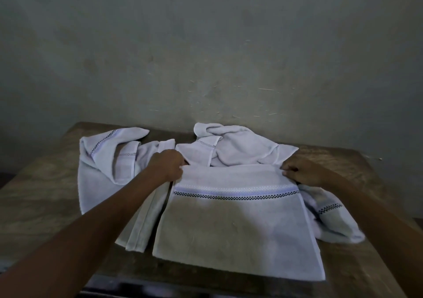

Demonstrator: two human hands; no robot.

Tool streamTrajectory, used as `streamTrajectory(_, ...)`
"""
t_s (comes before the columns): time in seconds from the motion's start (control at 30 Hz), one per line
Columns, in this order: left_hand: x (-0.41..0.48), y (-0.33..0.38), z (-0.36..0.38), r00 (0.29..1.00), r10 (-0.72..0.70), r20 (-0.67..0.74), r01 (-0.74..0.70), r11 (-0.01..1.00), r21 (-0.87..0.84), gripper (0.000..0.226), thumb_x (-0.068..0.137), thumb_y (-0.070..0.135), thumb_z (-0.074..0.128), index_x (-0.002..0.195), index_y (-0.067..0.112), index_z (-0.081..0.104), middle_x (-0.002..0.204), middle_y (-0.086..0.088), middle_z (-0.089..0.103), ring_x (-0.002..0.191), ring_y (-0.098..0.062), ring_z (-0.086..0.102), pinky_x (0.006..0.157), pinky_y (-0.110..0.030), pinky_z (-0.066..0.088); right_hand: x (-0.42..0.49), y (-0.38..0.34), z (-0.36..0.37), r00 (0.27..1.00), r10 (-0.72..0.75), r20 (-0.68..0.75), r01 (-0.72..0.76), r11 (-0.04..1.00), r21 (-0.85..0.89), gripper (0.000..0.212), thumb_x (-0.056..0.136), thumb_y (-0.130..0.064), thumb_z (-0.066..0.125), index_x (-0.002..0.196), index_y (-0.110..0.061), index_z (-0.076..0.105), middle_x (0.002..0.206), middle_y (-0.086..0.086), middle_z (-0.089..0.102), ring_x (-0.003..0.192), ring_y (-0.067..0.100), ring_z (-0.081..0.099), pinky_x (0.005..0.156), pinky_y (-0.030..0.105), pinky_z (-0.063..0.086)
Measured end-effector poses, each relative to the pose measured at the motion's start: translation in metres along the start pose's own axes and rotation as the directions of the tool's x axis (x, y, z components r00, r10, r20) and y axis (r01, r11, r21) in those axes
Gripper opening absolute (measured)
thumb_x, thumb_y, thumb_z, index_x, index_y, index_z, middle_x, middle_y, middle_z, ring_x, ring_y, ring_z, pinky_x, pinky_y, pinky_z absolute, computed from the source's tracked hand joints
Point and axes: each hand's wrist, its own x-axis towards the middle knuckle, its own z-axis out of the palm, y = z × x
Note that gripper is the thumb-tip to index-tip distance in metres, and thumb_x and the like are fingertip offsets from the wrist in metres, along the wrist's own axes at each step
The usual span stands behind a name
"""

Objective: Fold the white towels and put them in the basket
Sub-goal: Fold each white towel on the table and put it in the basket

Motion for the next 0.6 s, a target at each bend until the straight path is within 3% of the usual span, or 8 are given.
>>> streamTrajectory(0.13,-0.003,0.000,-0.005,0.999,0.030,-0.045,-0.028,0.998,0.063,0.019,0.087,0.026,0.056,0.099,0.018,0.068,0.105,-0.004,0.064,0.101,-0.023,0.056,0.082,-0.035,0.041,-0.006,-0.005,0.001,0.998,0.043,-0.051,-0.037,0.992,0.121,0.020,0.090,-0.017,0.058,0.070,-0.018,0.060,0.066,-0.007,0.058,0.064,0.007,0.050,0.060,0.024,0.036)
streamTrajectory(0.23,-0.010,0.002,-0.002,0.997,0.052,-0.051,-0.048,0.997,0.067,0.015,0.089,0.028,0.054,0.098,0.017,0.058,0.104,-0.003,0.062,0.100,-0.023,0.055,0.075,-0.032,0.036,-0.013,-0.010,-0.001,0.990,0.019,-0.139,0.004,0.987,0.163,0.013,0.090,-0.013,0.057,0.078,-0.010,0.060,0.069,-0.003,0.058,0.065,0.011,0.053,0.056,0.021,0.034)
streamTrajectory(0.33,-0.017,0.000,-0.001,0.996,0.039,-0.081,-0.052,0.987,-0.154,0.011,0.088,0.021,0.056,0.088,0.017,0.046,0.090,-0.006,0.060,0.082,-0.023,0.056,0.067,-0.032,0.036,-0.017,-0.011,0.003,0.973,0.010,-0.230,0.043,0.973,0.227,0.010,0.090,-0.007,0.056,0.082,-0.012,0.058,0.073,-0.004,0.058,0.067,0.010,0.053,0.056,0.019,0.035)
streamTrajectory(0.43,-0.024,-0.003,-0.007,0.991,0.031,-0.133,-0.090,0.882,-0.462,0.014,0.084,0.015,0.066,0.083,0.014,0.051,0.079,-0.007,0.060,0.066,-0.015,0.051,0.064,-0.029,0.040,-0.022,-0.010,0.008,0.972,-0.004,-0.233,0.075,0.953,0.293,0.012,0.088,-0.001,0.057,0.093,-0.011,0.062,0.084,0.003,0.064,0.078,0.020,0.059,0.062,0.022,0.043)
streamTrajectory(0.5,-0.031,-0.004,-0.014,0.982,-0.006,-0.190,-0.100,0.833,-0.544,0.013,0.083,0.015,0.069,0.083,0.011,0.056,0.078,-0.009,0.062,0.067,-0.015,0.053,0.064,-0.020,0.040,-0.029,-0.014,0.004,0.970,-0.053,-0.239,0.119,0.955,0.272,0.019,0.086,0.002,0.059,0.100,-0.010,0.065,0.091,0.003,0.064,0.085,0.020,0.059,0.068,0.018,0.043)
streamTrajectory(0.6,-0.045,0.001,-0.035,0.956,-0.029,-0.292,-0.146,0.814,-0.561,0.015,0.082,0.012,0.069,0.075,0.016,0.056,0.071,-0.004,0.059,0.061,-0.009,0.051,0.059,-0.009,0.036,-0.046,-0.023,-0.014,0.961,-0.096,-0.258,0.159,0.959,0.233,0.016,0.084,0.000,0.063,0.090,-0.015,0.068,0.085,-0.002,0.066,0.078,0.015,0.060,0.069,0.022,0.043)
